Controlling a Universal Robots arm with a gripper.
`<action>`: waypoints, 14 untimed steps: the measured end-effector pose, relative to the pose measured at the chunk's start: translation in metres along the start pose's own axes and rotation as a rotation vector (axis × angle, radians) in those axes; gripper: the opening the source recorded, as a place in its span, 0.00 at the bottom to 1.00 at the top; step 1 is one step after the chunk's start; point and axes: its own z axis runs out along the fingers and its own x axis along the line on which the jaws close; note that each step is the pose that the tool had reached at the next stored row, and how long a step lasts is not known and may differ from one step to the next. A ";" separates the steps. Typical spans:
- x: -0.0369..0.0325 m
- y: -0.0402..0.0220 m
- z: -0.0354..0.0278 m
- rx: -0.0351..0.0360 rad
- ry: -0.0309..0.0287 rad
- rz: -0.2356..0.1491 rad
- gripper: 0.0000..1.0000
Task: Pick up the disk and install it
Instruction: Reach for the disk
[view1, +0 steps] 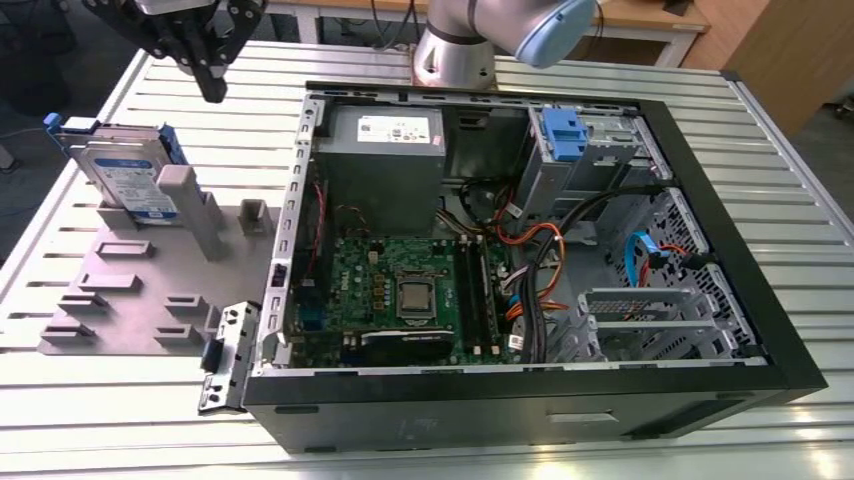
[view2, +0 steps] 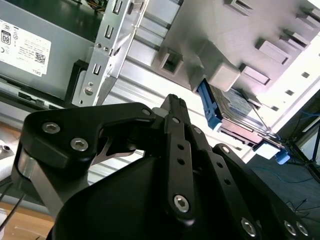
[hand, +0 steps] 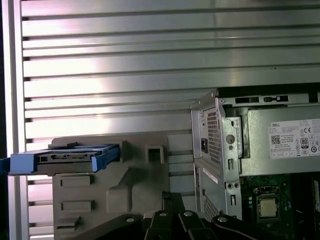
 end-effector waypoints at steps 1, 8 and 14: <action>0.0019 -0.0001 0.0000 0.0000 0.0000 0.000 0.11; 0.0156 -0.0011 -0.0004 -0.0001 -0.0002 0.000 0.11; 0.0276 -0.0021 -0.0008 0.0000 -0.0002 0.000 0.11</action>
